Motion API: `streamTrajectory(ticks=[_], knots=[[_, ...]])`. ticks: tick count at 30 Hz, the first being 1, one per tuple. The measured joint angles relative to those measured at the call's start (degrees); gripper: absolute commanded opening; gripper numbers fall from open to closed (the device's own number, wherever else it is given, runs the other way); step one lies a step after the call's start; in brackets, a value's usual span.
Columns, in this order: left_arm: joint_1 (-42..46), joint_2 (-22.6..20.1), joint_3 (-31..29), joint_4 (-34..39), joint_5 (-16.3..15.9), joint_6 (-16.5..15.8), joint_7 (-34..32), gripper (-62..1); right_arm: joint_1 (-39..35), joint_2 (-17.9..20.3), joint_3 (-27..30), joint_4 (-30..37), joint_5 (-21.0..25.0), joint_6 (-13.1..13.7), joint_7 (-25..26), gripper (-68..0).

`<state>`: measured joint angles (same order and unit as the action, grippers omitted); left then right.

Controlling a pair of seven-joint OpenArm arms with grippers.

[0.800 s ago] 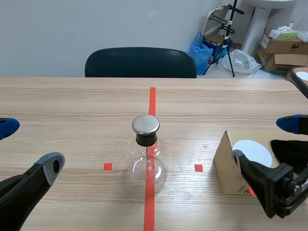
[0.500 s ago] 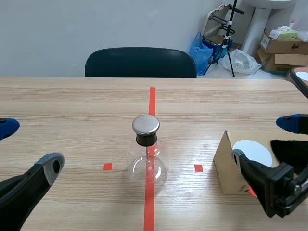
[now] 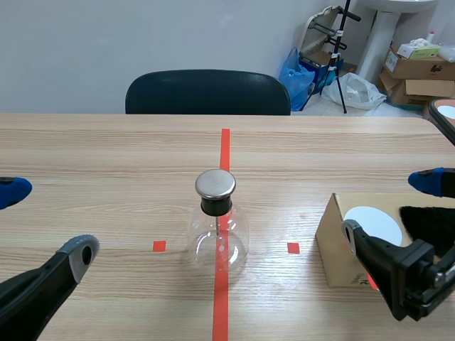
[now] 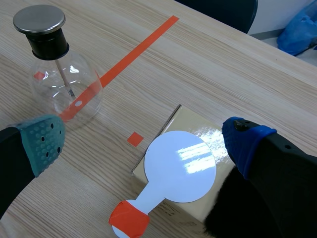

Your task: Do the electroscope experiment

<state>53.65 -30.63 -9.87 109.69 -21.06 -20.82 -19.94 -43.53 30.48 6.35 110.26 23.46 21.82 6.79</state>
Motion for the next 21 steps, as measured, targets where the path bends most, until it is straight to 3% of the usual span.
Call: streamTrajectory(ticks=[16,21], knots=[[0.0,0.0,0.0,0.0,0.0,0.0,0.0,1.4,0.0,0.0,0.0,0.0,-0.3,0.0,0.2,0.4],[0.0,0.0,0.0,0.0,0.0,0.0,0.0,1.4,0.0,0.0,0.0,0.0,-9.0,0.0,1.7,0.4]])
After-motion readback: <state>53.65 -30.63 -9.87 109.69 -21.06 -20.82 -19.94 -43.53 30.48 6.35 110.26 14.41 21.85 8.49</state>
